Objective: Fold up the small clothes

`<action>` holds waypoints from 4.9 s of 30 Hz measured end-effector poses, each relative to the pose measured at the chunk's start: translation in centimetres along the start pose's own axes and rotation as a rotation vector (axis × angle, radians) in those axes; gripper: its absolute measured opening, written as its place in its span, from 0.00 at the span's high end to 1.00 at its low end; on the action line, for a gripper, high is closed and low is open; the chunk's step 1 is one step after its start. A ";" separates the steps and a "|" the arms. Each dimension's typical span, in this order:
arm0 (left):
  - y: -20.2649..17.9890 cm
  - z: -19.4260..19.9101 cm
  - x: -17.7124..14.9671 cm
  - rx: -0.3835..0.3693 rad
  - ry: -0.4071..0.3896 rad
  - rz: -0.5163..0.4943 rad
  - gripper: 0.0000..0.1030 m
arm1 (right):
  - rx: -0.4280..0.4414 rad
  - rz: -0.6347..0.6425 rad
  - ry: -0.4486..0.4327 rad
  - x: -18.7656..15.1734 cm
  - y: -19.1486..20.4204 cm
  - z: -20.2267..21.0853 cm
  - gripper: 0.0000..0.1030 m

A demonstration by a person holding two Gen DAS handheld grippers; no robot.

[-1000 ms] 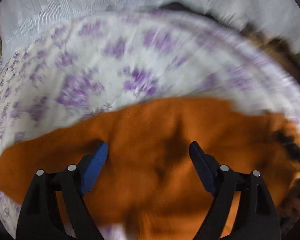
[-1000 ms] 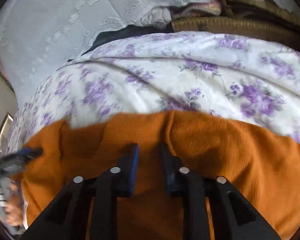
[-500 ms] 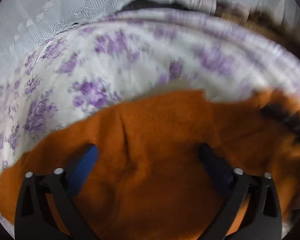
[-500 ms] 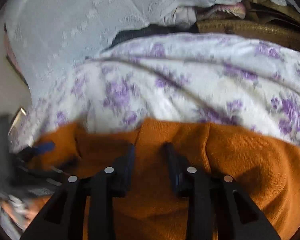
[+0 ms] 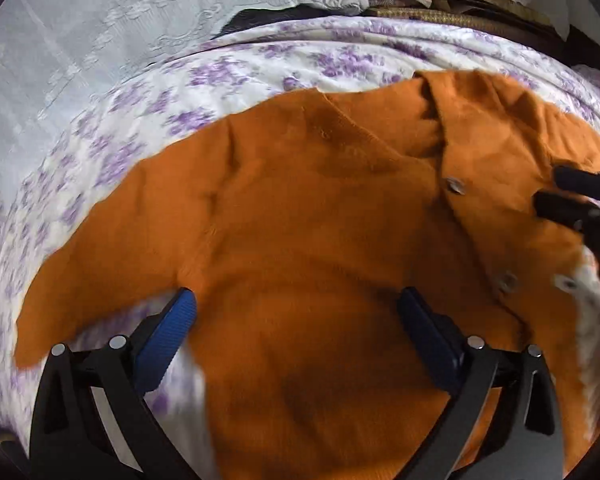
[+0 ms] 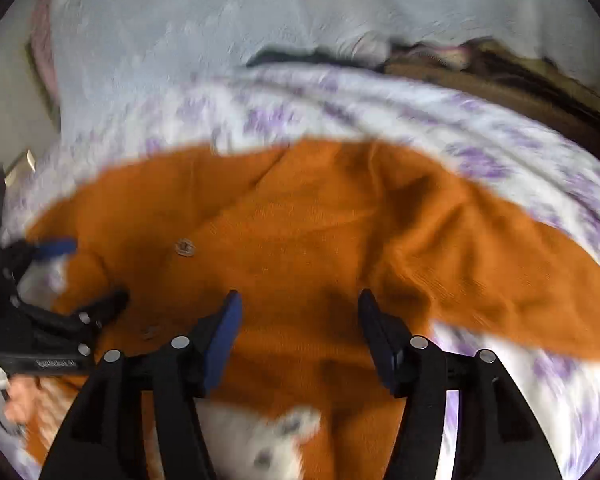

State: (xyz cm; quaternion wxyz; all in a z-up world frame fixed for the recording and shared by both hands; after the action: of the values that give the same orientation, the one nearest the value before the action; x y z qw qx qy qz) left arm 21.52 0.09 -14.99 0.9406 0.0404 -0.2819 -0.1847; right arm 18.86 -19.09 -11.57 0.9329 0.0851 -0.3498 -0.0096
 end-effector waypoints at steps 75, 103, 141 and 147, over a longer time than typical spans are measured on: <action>-11.3 -3.0 8.6 -0.088 0.103 0.140 0.05 | 0.249 -0.943 -0.456 -0.4 -23.6 8.9 0.94; 0.5 -3.6 6.3 -0.207 0.055 0.275 0.04 | 0.375 -0.370 -0.322 9.5 4.0 5.4 0.94; 6.5 2.7 5.3 -0.115 -0.148 0.290 0.05 | 0.103 -0.272 -0.167 6.6 -1.6 0.1 0.87; 1.5 -4.0 3.9 0.100 0.046 0.024 0.04 | 0.018 -0.259 -0.088 7.2 -4.6 -4.2 0.87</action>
State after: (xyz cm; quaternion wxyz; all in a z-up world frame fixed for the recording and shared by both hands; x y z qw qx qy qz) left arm 27.21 -0.08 -16.09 0.9458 0.0881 -0.2697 -0.1580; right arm 27.28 -23.50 -10.74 0.9068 0.1374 -0.3766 -0.1306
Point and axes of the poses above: each gripper's, at about its wrist camera, not at the fingertips, and z roughly against the way its jaws point, y to its left, x to its top, the point moved 9 cm from there along -z, roughly the way its jaws point, and after that the axes turned 5 degrees about -z, right-handed, at the moved point
